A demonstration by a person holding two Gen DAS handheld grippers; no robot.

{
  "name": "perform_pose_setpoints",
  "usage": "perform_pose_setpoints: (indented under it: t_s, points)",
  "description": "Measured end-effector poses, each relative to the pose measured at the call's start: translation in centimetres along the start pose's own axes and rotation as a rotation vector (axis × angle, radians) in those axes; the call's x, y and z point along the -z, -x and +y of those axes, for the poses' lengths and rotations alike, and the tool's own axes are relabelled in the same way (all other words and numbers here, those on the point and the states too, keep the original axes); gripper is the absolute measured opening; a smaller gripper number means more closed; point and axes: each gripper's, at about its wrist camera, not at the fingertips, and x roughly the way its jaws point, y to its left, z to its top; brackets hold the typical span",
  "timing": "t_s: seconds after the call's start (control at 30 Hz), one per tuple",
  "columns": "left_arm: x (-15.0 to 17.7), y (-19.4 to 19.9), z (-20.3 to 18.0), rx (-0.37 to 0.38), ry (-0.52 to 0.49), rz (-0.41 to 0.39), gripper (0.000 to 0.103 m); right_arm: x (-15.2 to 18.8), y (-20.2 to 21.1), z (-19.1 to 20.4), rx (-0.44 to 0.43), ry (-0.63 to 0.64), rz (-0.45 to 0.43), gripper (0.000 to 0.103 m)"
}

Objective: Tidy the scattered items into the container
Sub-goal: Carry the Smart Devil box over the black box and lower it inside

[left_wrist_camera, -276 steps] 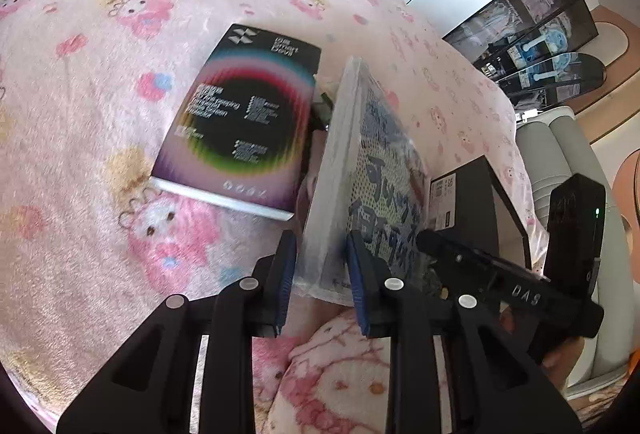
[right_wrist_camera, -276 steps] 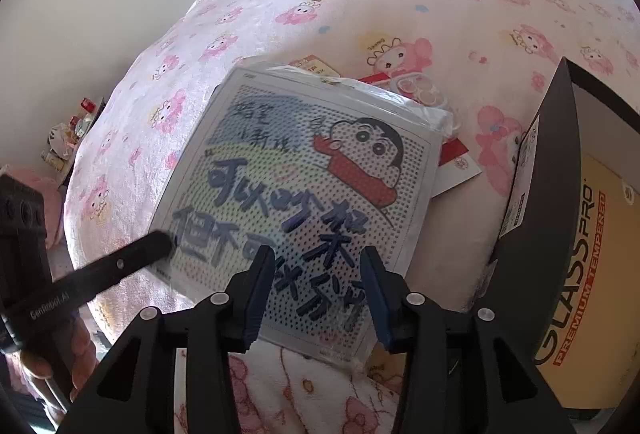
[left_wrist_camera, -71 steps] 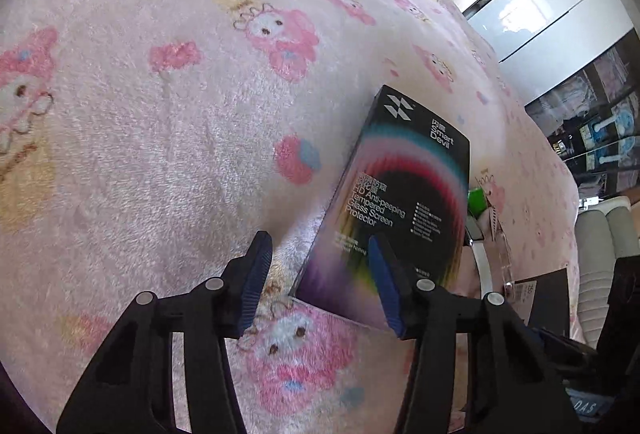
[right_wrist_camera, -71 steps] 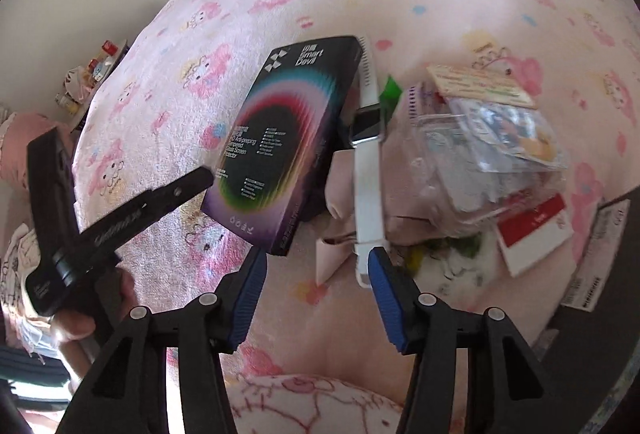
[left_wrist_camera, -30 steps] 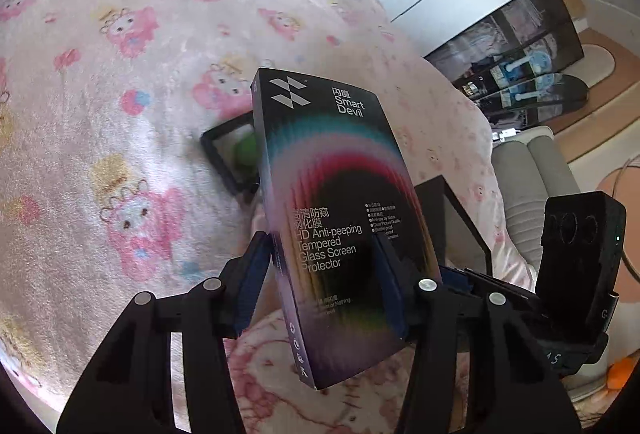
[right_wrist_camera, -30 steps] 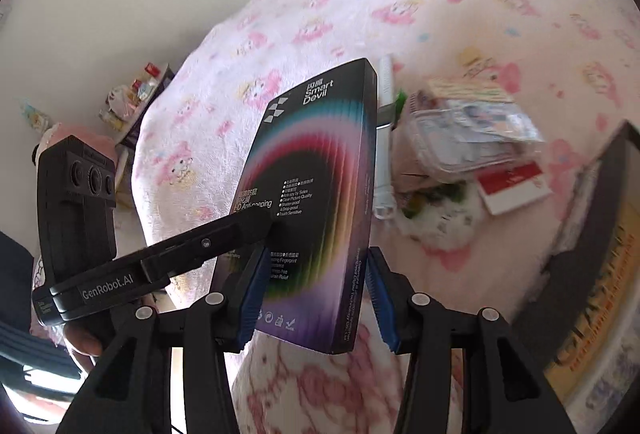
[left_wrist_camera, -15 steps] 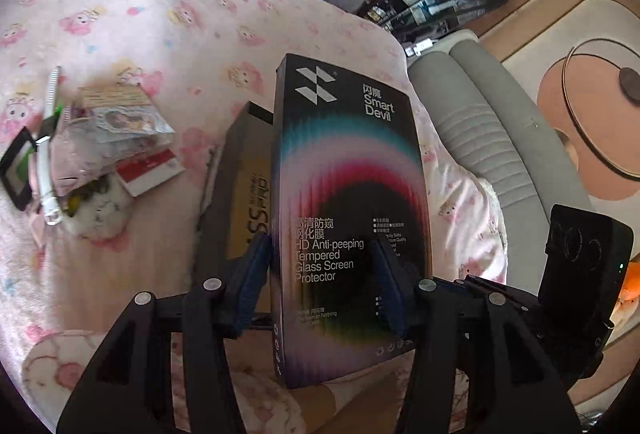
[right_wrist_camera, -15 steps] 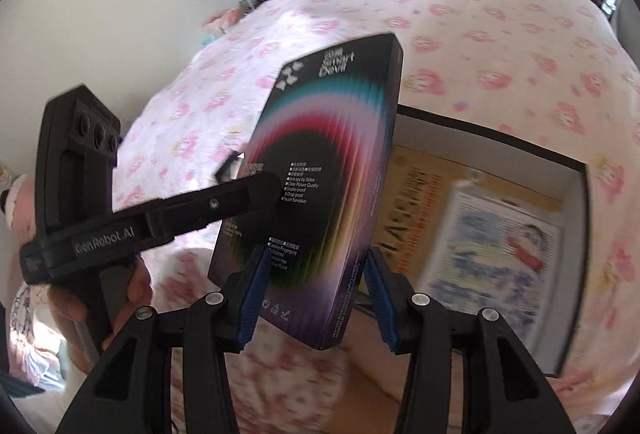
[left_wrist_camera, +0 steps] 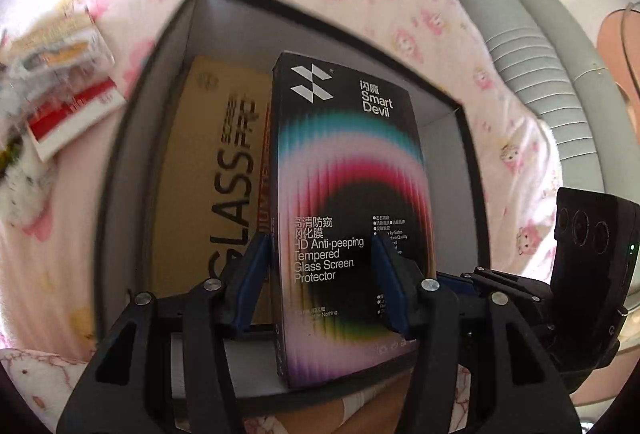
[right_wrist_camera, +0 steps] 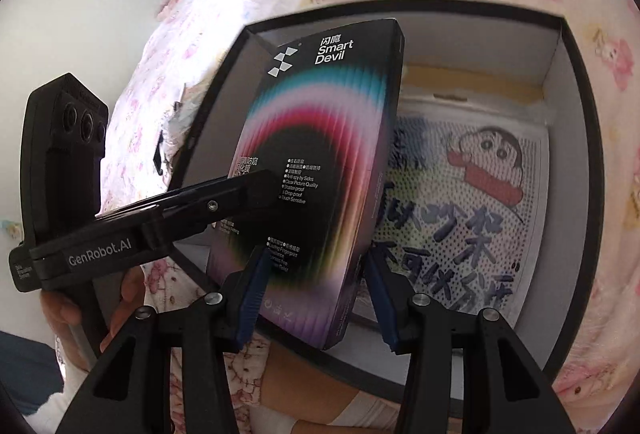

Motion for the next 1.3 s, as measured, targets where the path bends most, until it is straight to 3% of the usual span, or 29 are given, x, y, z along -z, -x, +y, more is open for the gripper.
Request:
perform_pose_setpoints:
  t_s: [0.17,0.37,0.53,0.6,0.7,0.77,0.87,0.93,1.07,1.13,1.23,1.3]
  points:
    - [0.6,-2.2,0.4,-0.030,0.001,0.045,0.049,0.2,-1.6,-1.3,0.015,-0.047,0.046,0.046]
    - [1.7,-2.1,0.2,-0.091,-0.041,0.035,0.048,0.5,-0.8,-0.6,0.079,-0.022,-0.021,0.046]
    - [3.1,1.6,-2.5,-0.127,-0.152,-0.131,0.045,0.5,1.1,-0.5,0.332,-0.019,-0.174,0.046]
    - [3.8,1.7,-4.2,-0.076,-0.210,-0.121,0.045,-0.1,2.4,-1.0,0.394,-0.030,-0.238,0.046]
    - [4.2,-0.1,-6.5,0.025,-0.268,-0.041,0.045,0.1,4.6,-2.8,0.394,-0.064,-0.323,0.046]
    - [4.4,-1.7,-7.7,0.040,-0.289,0.006,0.045,0.2,5.7,-3.9,0.395,-0.104,-0.355,0.046]
    - [4.7,-3.6,-9.1,0.016,-0.305,0.054,0.045,-0.2,6.5,-4.2,0.372,-0.140,-0.367,0.046]
    - [4.8,-4.4,-9.1,-0.046,-0.309,0.074,0.042,-0.6,6.4,-4.5,0.355,-0.138,-0.361,0.046]
    - [4.8,-3.2,-8.9,-0.154,-0.286,0.046,0.040,-0.8,5.2,-4.2,0.345,-0.111,-0.335,0.046]
    - [4.9,-2.4,-7.7,-0.157,-0.253,0.039,0.039,0.0,6.1,-3.8,0.340,-0.101,-0.328,0.046]
    - [5.0,-1.3,-5.9,-0.104,-0.188,0.033,0.039,-2.8,5.0,-3.4,0.346,-0.118,-0.283,0.046]
    - [4.7,-0.5,-5.1,-0.138,-0.157,0.005,0.039,-4.8,4.8,-2.6,0.354,-0.115,-0.275,0.046]
